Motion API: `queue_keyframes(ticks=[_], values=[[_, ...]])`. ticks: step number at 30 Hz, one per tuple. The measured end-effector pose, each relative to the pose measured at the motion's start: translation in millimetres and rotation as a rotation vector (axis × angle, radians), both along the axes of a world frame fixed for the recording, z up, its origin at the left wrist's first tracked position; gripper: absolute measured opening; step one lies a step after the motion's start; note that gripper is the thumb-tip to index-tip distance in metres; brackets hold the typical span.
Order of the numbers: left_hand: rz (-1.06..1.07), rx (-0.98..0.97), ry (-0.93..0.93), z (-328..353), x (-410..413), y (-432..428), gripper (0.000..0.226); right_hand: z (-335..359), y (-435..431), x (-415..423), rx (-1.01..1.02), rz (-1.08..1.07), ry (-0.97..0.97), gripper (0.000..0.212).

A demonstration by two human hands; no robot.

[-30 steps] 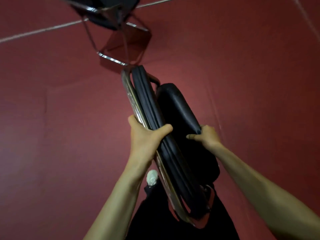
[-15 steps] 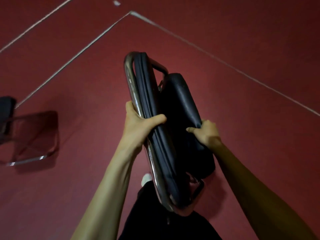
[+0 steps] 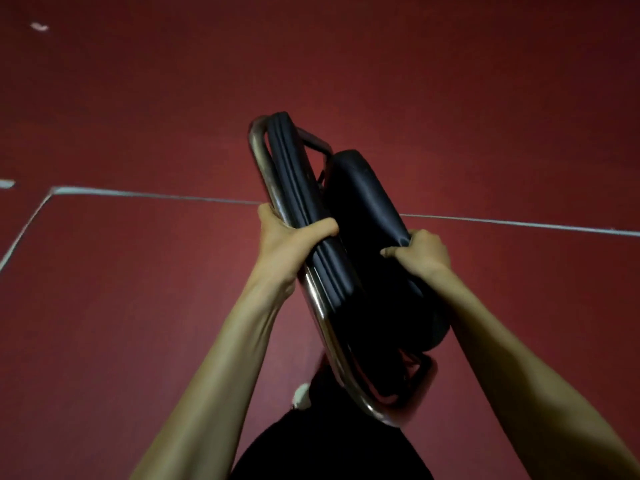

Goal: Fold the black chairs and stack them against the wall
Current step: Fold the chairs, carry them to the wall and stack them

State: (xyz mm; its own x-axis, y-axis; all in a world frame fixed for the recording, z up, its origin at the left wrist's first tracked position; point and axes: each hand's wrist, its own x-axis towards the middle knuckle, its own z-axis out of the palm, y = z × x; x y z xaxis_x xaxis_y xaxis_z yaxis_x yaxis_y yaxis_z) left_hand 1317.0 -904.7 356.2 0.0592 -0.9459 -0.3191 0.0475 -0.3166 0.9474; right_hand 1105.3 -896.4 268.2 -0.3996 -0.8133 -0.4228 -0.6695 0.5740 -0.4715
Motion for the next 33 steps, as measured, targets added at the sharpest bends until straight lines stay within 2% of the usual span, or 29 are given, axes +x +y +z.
queue_keyframes(ticks=[7,11,13,20,24,28,33], values=[[-0.075,0.039,0.002,-7,-60,-211,0.061,-5,-188,-60,0.026,-0.089,0.002,0.047],[-0.097,0.072,-0.004,-17,-87,-331,0.074,-14,-301,-90,0.085,-0.104,-0.016,0.051],[-0.083,0.101,-0.008,-20,-93,-386,0.071,-17,-358,-97,0.106,-0.089,-0.019,0.052],[-0.032,0.150,0.020,-32,-107,-605,0.062,-22,-586,-113,0.127,-0.037,-0.020,0.049],[-0.051,0.168,0.024,-37,-110,-748,0.076,-28,-728,-118,0.153,-0.036,-0.004,0.051],[-0.032,0.182,0.010,-21,-117,-874,0.065,-23,-865,-125,0.154,-0.027,-0.019,0.048],[-0.039,0.150,-0.004,-13,-127,-1029,0.063,-20,-1027,-136,0.133,-0.022,-0.062,0.045]])
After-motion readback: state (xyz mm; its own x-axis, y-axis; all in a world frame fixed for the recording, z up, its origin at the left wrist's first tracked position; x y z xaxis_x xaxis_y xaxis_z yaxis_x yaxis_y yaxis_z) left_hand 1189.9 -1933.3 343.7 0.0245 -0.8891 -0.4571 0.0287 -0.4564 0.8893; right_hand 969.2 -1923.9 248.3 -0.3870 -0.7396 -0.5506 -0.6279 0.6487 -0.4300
